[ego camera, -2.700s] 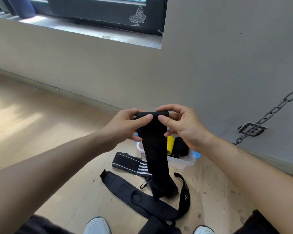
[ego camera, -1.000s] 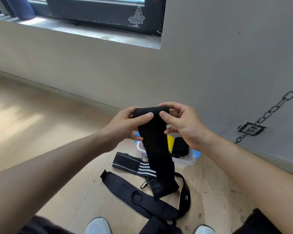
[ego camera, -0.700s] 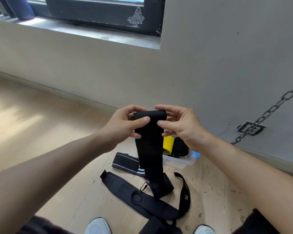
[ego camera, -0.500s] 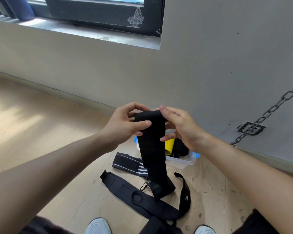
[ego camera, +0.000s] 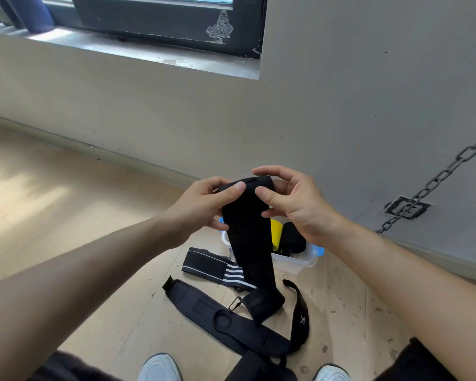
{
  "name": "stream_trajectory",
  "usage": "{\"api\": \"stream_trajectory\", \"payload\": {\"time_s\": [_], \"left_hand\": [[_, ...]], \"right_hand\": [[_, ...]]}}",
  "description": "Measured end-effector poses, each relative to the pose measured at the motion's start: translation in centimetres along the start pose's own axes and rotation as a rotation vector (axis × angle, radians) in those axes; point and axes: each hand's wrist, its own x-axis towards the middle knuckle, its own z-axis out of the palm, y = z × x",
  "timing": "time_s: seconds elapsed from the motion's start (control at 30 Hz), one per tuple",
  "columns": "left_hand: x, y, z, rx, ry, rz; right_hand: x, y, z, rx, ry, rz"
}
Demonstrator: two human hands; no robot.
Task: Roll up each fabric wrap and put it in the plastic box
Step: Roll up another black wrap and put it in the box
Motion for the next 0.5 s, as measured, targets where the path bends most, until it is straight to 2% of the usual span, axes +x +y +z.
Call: {"api": "stream_trajectory", "payload": {"time_s": [0.13,0.37,0.5], "left_hand": [[0.19,-0.32,-0.29,0.012,0.031,0.045],[0.31,-0.12,-0.03,-0.011,0.062,0.121],[0.17,-0.15,0.09,-0.005,0.087,0.158]], "right_hand": [[-0.08,-0.03,-0.2,-0.014,-0.05,0.024],[-0.06,-0.32,0.13,-0.075,-0.075,0.207],[0.03,-0.5,0.27,-0.121,-0.086,0.194]]}}
